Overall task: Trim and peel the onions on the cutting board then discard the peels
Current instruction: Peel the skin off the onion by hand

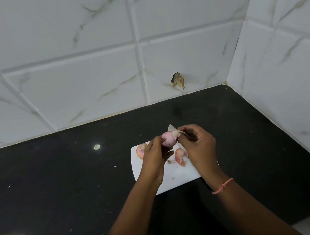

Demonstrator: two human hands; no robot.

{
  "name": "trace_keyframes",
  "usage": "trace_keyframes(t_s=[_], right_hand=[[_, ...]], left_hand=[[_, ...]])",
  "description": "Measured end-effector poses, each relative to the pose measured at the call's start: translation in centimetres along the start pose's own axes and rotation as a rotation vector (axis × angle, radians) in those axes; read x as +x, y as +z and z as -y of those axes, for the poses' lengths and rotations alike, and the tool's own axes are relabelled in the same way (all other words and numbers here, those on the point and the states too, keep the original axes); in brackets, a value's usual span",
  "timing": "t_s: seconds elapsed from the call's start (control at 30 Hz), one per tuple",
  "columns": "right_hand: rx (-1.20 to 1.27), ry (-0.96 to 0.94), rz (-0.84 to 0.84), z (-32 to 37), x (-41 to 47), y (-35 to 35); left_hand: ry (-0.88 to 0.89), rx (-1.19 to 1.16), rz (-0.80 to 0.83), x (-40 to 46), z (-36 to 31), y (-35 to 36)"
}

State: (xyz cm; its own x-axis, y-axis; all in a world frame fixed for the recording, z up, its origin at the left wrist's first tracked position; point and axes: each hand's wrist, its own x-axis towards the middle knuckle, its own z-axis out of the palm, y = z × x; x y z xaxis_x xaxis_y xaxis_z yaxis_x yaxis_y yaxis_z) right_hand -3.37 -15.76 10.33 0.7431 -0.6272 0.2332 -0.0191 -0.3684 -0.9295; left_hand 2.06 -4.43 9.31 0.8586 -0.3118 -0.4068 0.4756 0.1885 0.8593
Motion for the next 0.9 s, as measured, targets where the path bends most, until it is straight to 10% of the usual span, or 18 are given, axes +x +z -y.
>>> trace_keyframes(t_s=[0.9], right_hand=[[-0.018,-0.167,0.285,-0.7,-0.3,0.1]], left_hand=[[0.064,-0.013,0.051,-0.2,-0.9,-0.7]])
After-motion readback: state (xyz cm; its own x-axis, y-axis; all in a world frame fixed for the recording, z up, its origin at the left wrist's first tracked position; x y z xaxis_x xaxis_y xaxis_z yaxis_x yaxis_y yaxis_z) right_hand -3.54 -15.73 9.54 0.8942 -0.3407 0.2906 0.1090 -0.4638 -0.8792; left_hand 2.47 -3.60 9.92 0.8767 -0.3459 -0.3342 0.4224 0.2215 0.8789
